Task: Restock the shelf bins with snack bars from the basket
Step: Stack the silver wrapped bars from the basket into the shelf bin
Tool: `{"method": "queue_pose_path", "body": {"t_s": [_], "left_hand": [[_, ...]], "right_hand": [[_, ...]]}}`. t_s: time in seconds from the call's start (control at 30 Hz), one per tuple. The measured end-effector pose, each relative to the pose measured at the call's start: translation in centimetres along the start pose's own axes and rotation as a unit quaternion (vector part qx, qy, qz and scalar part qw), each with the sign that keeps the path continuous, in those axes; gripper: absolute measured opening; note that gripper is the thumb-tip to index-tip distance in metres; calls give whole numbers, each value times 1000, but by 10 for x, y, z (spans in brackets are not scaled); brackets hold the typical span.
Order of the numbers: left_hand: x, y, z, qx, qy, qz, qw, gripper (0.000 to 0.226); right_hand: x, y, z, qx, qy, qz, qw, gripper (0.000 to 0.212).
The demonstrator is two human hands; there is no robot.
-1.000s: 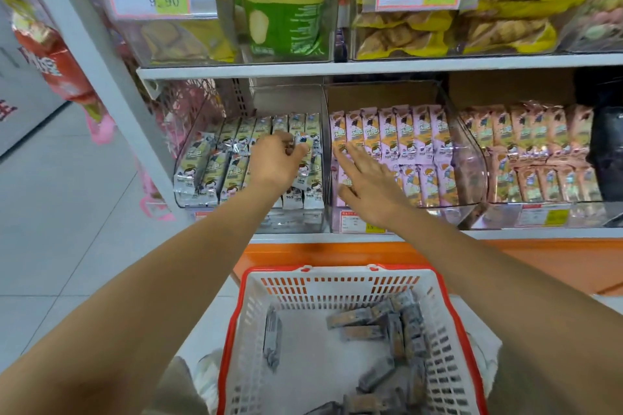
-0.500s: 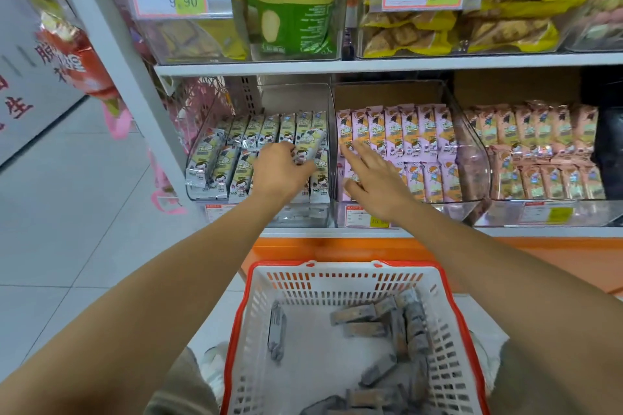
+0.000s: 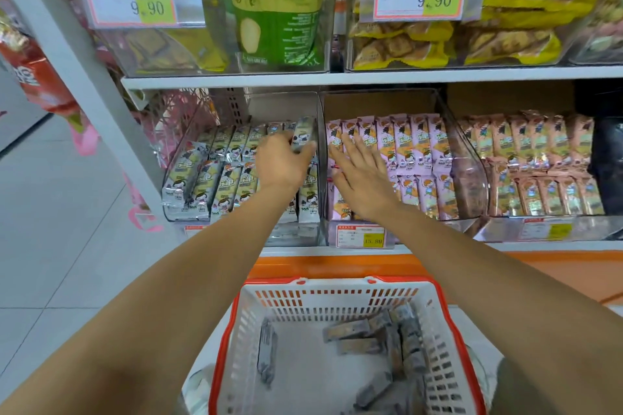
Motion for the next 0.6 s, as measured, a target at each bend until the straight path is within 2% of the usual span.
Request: {"method": "queue_pose_path", "body": {"t_s": [0.17,0.3,0.43,0.6], "left_hand": [[9,-5,5,52,-114,15,992,37],[10,-2,8,86,-180,45,979,52],[11,3,9,92,-214,100,967,56],[-2,26,13,162,-175,25,971,53]], "right_hand": [[4,-1,-2,-4,-8,-5,1000,51],[3,0,-2,-4,-11,-7,1000,51],[3,0,-2,-3,-11,-2,1000,51],[-5,7,-4,-8,-71,-20,997,51]]}}
Point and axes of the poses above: each hand's wrist, its own y-axis away from the middle knuckle, its own x-axis out of the palm, z = x × y, the point moved 4 cm from there along -y, towards the middle knuckle, and after that the axes turned 3 degrees about z, right-handed, at the moved point
